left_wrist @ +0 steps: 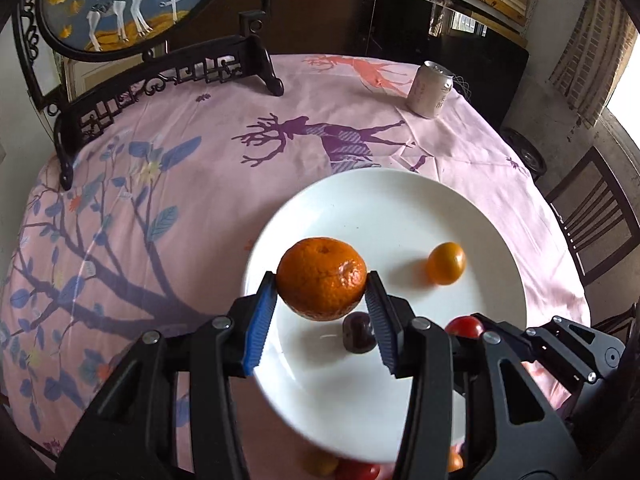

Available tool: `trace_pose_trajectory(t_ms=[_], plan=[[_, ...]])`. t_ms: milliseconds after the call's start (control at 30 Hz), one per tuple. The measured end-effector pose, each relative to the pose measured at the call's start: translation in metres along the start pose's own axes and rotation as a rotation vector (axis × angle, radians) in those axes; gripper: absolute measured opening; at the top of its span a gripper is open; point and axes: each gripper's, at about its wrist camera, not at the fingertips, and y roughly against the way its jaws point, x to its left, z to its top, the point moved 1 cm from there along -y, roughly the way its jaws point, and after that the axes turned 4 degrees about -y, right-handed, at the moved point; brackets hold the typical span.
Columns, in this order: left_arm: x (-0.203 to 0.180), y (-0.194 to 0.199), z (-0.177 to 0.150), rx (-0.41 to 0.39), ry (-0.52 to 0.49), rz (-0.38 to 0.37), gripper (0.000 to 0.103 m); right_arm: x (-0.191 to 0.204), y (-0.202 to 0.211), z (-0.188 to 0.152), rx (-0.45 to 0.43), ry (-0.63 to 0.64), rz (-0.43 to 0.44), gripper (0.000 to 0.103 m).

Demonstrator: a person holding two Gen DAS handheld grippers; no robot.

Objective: Organize fruits
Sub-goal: 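Place the tomato and tangerine on the white plate and open both tools, then grasp a dark brown round fruit with the right tool while the left grasps a small yellow fruit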

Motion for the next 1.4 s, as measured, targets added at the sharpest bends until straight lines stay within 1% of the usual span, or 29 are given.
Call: trace_pose_trajectory(t_ms=[133, 300, 367, 400, 433, 467, 533, 567, 633, 667, 733, 800, 900, 967, 1067, 1167, 1400], plan=[[-0.002, -0.030, 0.006, 0.047, 0.004, -0.009, 0.046, -0.006, -0.028, 0.009, 0.027, 0.022, -0.026, 0.030], [-0.001, -0.045, 0.009, 0.070, 0.007, -0.015, 0.047, -0.009, -0.041, 0.014, 0.036, 0.031, -0.027, 0.031], [0.000, -0.046, 0.010, 0.083, 0.015, -0.026, 0.047, -0.008, -0.040, 0.015, 0.035, 0.036, -0.019, 0.041], [0.001, -0.042, 0.010, 0.080, 0.017, -0.029, 0.048, -0.008, -0.035, 0.015, 0.030, 0.030, -0.018, 0.051], [0.002, -0.035, 0.009, 0.066, 0.015, -0.031, 0.048, -0.008, -0.026, 0.014, 0.011, 0.027, -0.027, 0.054], [0.003, -0.025, 0.007, 0.048, 0.012, -0.035, 0.050, -0.008, -0.015, 0.012, -0.008, 0.030, -0.036, 0.054], [0.004, 0.002, -0.001, 0.004, 0.009, -0.049, 0.058, -0.006, 0.011, 0.005, -0.038, 0.028, -0.029, 0.056], [0.003, 0.018, -0.009, -0.023, 0.006, -0.049, 0.066, -0.005, 0.025, -0.001, -0.053, 0.020, -0.021, 0.058], [0.000, 0.048, -0.029, -0.069, -0.011, -0.017, 0.070, -0.002, 0.054, -0.019, -0.086, 0.003, -0.021, 0.074], [-0.002, 0.062, -0.042, -0.087, -0.016, -0.006, 0.073, 0.001, 0.067, -0.030, -0.102, -0.007, -0.032, 0.075], [-0.003, 0.087, -0.072, -0.126, -0.004, 0.018, 0.077, 0.007, 0.089, -0.057, -0.125, -0.030, -0.039, 0.076], [-0.003, 0.104, -0.102, -0.154, 0.007, 0.055, 0.086, 0.014, 0.103, -0.083, -0.141, -0.055, -0.044, 0.076], [0.001, 0.119, -0.138, -0.163, 0.035, 0.078, 0.087, 0.018, 0.115, -0.111, -0.143, -0.103, -0.057, 0.076], [0.002, 0.124, -0.153, -0.159, 0.044, 0.090, 0.087, 0.020, 0.117, -0.120, -0.126, -0.123, -0.041, 0.076], [0.004, 0.131, -0.167, -0.162, 0.042, 0.112, 0.087, 0.025, 0.123, -0.125, -0.127, -0.119, -0.057, 0.076], [0.007, 0.138, -0.175, -0.168, 0.052, 0.112, 0.087, 0.029, 0.132, -0.128, -0.142, -0.116, -0.061, 0.076], [0.009, 0.147, -0.184, -0.179, 0.052, 0.113, 0.087, 0.034, 0.142, -0.135, -0.155, -0.111, -0.064, 0.076]])
